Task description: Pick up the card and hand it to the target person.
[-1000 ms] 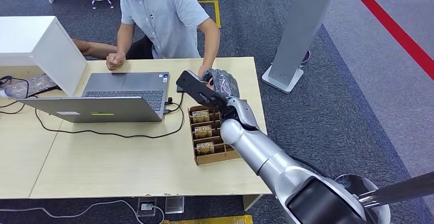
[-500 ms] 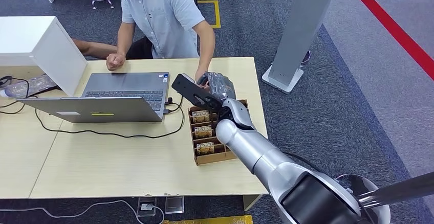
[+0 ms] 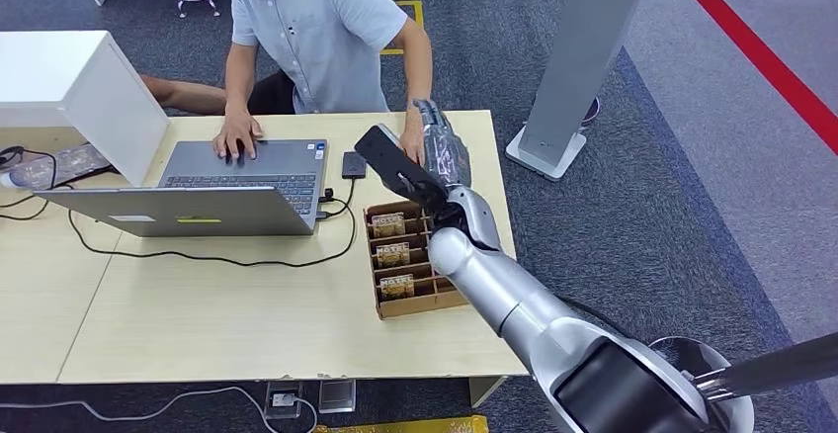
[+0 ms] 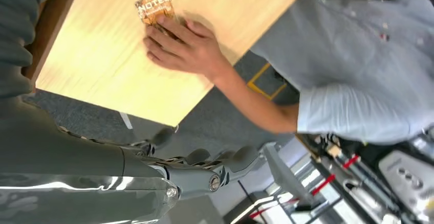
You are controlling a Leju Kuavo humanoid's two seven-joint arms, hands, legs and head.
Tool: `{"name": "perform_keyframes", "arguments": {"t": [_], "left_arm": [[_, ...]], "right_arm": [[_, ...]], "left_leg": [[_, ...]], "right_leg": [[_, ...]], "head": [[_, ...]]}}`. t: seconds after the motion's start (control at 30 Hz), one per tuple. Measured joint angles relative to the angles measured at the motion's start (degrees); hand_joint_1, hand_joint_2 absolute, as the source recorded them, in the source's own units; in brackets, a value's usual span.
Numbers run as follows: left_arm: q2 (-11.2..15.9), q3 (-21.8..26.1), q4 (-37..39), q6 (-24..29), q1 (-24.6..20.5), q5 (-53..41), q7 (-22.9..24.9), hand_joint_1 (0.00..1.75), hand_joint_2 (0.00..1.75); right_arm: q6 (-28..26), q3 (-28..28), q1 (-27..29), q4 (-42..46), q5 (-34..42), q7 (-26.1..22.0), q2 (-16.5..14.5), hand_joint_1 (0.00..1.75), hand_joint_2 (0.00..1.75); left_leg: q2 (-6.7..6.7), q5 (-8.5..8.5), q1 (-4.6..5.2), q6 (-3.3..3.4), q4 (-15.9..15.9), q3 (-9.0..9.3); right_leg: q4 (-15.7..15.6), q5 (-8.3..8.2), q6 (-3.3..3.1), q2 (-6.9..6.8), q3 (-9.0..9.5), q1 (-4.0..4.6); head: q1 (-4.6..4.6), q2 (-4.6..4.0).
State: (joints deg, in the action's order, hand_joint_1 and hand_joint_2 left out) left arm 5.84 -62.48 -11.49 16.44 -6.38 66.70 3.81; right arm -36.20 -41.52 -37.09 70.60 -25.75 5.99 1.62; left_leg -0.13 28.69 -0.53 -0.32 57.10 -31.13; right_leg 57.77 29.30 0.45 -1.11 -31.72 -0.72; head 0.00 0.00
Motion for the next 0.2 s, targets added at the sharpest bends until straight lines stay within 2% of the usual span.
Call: {"name": "perform_keyframes", "arguments": {"t": [0.13, 0.2], "left_arm": [[0.02, 0.62, 0.00, 0.07, 0.05, 0.68, 0.42, 0.00, 1.75], [0.10, 0.83, 0.00, 0.06, 0.06, 0.86, 0.26, 0.00, 1.75]], "right_arm": [[1.63, 3.65, 9.39, 12.67, 8.81, -6.33, 4.57, 0.00, 1.75], [2.66, 4.42, 12.13, 15.42, 11.29, -8.32, 5.89, 0.00, 1.75]], "left_leg": [[-0.18, -0.01, -0.01, 0.01, -0.03, 0.02], [-0.22, -0.01, 0.00, 0.01, -0.03, 0.02]], "right_leg": [[-0.08, 0.03, 0.00, -0.15, 0.09, 0.01], [-0.09, 0.04, 0.00, -0.20, 0.10, 0.00]], "head": [[0.00, 0.00], [0.00, 0.00]]}}
